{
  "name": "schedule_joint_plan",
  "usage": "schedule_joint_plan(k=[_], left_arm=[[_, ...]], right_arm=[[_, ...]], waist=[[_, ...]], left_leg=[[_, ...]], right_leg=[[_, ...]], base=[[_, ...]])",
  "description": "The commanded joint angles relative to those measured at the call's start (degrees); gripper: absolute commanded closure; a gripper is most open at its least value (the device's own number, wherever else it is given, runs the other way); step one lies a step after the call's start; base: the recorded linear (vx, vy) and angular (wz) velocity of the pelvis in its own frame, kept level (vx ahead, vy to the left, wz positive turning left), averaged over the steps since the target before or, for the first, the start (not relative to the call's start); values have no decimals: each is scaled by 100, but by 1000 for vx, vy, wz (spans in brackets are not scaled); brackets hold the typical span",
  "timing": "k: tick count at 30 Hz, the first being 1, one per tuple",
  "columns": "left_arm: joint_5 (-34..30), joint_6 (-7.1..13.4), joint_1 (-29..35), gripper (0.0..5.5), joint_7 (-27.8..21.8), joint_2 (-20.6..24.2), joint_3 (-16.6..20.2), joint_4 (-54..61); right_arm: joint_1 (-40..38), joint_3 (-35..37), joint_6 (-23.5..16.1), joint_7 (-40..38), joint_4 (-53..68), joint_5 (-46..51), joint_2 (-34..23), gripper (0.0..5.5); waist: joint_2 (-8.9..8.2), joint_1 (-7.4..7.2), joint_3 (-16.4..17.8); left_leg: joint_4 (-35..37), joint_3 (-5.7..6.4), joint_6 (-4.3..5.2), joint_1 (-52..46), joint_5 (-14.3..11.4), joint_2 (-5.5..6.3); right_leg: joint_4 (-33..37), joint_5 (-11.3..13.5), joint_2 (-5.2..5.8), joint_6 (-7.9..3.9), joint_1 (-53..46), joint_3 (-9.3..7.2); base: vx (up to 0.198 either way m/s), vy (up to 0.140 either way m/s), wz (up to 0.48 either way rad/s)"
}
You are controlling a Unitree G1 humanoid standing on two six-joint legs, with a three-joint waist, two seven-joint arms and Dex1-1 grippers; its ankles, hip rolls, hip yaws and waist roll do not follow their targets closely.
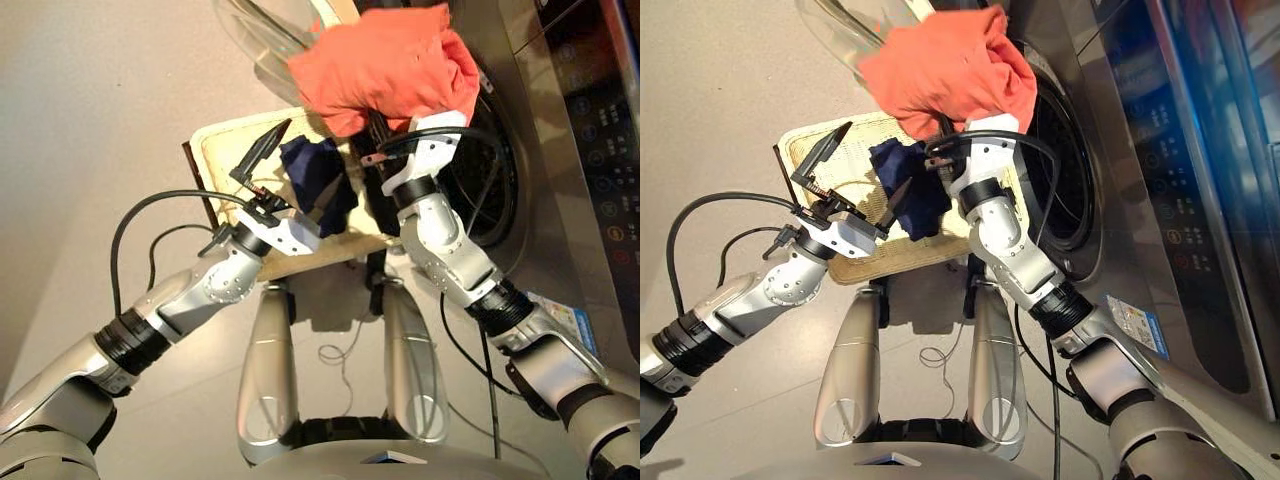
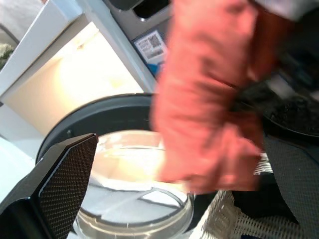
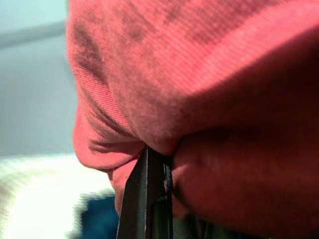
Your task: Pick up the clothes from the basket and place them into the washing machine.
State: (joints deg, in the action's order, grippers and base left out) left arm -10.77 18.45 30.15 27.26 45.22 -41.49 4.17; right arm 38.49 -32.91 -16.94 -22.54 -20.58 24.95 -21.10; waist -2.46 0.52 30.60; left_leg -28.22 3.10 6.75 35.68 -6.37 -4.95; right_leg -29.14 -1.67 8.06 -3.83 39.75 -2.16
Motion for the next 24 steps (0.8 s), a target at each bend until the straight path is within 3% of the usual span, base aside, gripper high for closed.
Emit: schedule_joint_plan(k=[1,7,14,19,24], left_arm=[[133,521,246,0,242,-77,-154,625],[212,492,432,0,307,-350,-278,570],[392,469,454,0,532,-884,-39,677],[599,433,410,0,637,-1237,51,777],[782,401,325,0,514,-1306,34,874]], right_arm=[[205,513,-495,-330,-54,-366,197,550],[80,849,-478,-610,-1358,-267,481,550],[63,1368,-457,-1042,-2442,-77,657,550],[354,1617,-194,-1491,-3215,-357,304,550],[815,1790,30,-1594,-3903,-366,-260,550]], waist=[[131,59,-81],[210,90,-81],[301,121,-81],[356,165,-81],[402,224,-81]], left_leg=[[-81,-34,-368,95,97,254],[-152,5,-374,176,64,288],[-278,18,-395,393,43,352],[-498,51,-413,613,-87,378],[-686,77,-418,939,-147,389]], right_leg=[[127,-211,251,-412,-276,260],[75,-260,269,-412,-231,242],[5,-257,284,-393,-47,285],[-187,-366,277,-367,165,297],[-412,-429,283,-342,490,312]], base=[[0,0,0],[0,0,0],[0,0,0],[0,0,0],[0,0,0]])
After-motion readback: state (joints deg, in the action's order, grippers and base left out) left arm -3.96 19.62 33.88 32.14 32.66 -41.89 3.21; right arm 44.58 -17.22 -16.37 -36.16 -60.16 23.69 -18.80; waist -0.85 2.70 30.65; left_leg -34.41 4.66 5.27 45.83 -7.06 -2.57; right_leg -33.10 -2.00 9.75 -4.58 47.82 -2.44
